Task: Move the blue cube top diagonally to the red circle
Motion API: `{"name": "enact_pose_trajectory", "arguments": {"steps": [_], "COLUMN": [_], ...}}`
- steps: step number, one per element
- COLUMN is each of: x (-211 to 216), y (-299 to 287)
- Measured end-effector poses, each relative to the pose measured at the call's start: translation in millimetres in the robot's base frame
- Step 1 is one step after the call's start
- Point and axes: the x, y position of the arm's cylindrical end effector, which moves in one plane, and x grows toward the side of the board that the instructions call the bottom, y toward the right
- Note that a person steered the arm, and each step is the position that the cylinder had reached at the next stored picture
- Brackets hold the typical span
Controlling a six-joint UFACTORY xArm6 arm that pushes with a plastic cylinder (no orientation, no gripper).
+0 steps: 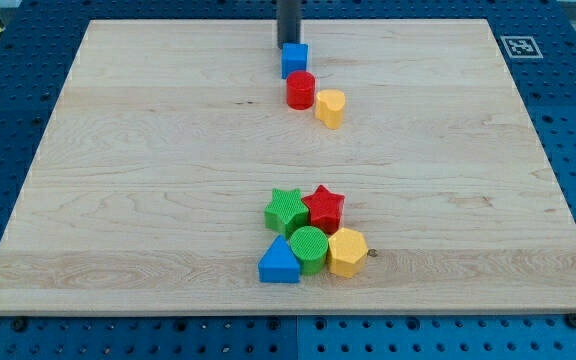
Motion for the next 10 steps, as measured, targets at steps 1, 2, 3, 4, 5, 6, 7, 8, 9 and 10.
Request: {"name": "enact_pose_trajectory", "arguments": {"steps": [1, 2, 3, 4, 5, 6, 7, 8, 9, 10], "x": [29, 37, 37, 37, 32, -6, -5, 6, 6, 6], "y": [-21, -24, -3, 20, 20, 22, 55, 67, 67, 67]}}
